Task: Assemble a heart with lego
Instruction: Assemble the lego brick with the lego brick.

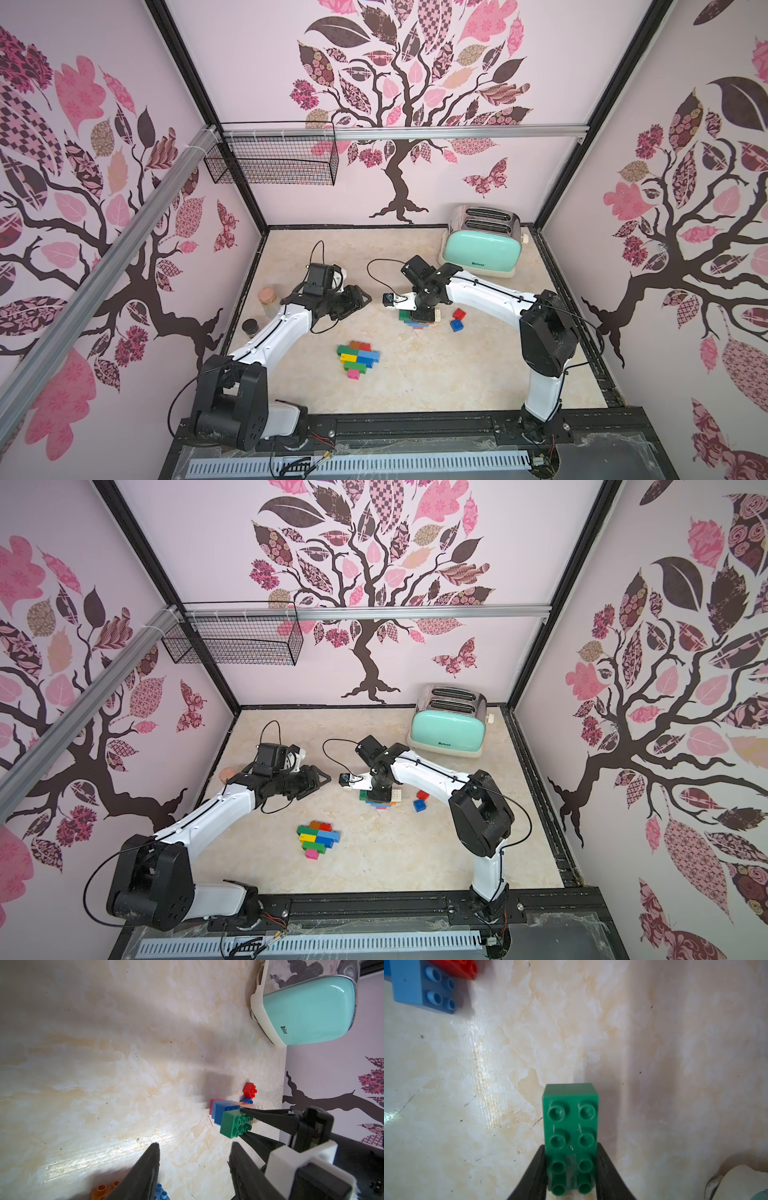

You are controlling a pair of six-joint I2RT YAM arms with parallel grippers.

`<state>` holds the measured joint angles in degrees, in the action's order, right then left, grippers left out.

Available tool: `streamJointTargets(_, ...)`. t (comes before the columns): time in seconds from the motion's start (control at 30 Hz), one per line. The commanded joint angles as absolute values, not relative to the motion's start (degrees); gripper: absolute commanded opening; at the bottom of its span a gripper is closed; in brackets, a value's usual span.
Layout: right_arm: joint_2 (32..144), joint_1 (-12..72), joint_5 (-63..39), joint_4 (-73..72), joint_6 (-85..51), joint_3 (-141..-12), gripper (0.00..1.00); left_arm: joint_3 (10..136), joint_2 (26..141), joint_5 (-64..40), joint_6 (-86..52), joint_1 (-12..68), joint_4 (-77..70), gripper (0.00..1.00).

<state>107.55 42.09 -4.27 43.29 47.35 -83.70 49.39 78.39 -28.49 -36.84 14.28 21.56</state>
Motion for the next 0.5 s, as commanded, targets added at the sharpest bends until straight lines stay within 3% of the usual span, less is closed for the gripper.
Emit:
streamJointTargets(0.0,106.25,41.88,-3.92,43.88,46.67,-82.89,0.3,48.6,78.84,-28.87,-37.18,14.11,19.97,0.57)
streamJointTargets(0.47,106.63,41.05,-7.21,46.59,45.69,-86.82,0.3,48.12,78.84,-28.84,-37.39,14.06,19.52,0.57)
